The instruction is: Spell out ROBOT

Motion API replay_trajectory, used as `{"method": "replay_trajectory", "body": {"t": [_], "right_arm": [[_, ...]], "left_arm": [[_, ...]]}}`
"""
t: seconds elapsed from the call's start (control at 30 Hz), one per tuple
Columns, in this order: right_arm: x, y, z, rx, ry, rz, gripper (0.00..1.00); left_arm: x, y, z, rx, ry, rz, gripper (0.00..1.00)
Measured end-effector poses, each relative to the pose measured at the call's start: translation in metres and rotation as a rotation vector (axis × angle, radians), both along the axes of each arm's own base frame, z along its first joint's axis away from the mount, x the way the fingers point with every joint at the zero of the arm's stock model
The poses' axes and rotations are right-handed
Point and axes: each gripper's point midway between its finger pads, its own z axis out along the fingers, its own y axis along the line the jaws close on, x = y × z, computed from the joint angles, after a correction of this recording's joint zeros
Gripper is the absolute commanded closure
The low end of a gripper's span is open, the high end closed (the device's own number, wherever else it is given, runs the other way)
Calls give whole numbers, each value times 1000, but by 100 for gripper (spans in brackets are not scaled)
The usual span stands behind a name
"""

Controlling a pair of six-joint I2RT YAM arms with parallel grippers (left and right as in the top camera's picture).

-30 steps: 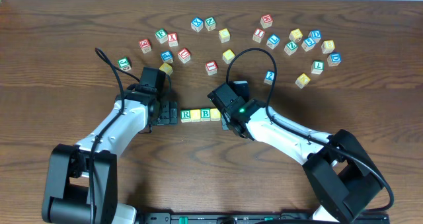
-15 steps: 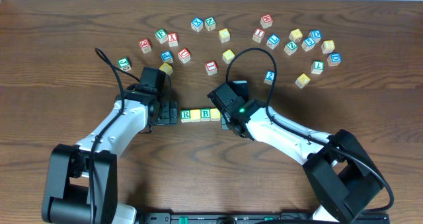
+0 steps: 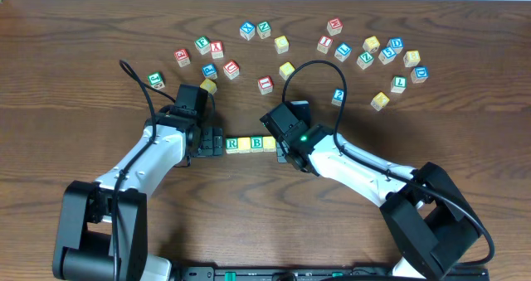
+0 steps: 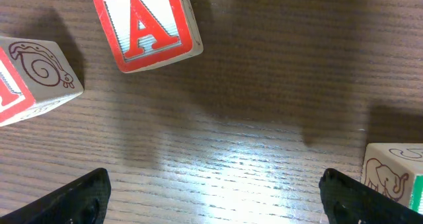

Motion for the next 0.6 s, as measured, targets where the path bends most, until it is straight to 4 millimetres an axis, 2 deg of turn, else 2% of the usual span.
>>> {"method": "replay_trajectory", "body": {"t": [0.27, 0.4, 0.6], "right_arm": [[-2, -4, -1, -17, 11, -5, 66], [-3, -18, -3, -57, 21, -39, 67], [7, -37, -1, -85, 2, -100, 67]], "left_arm": [[0, 0, 0, 0, 0, 0, 1], [0, 0, 0, 0, 0, 0, 1], [0, 0, 0, 0, 0, 0, 1]]}}
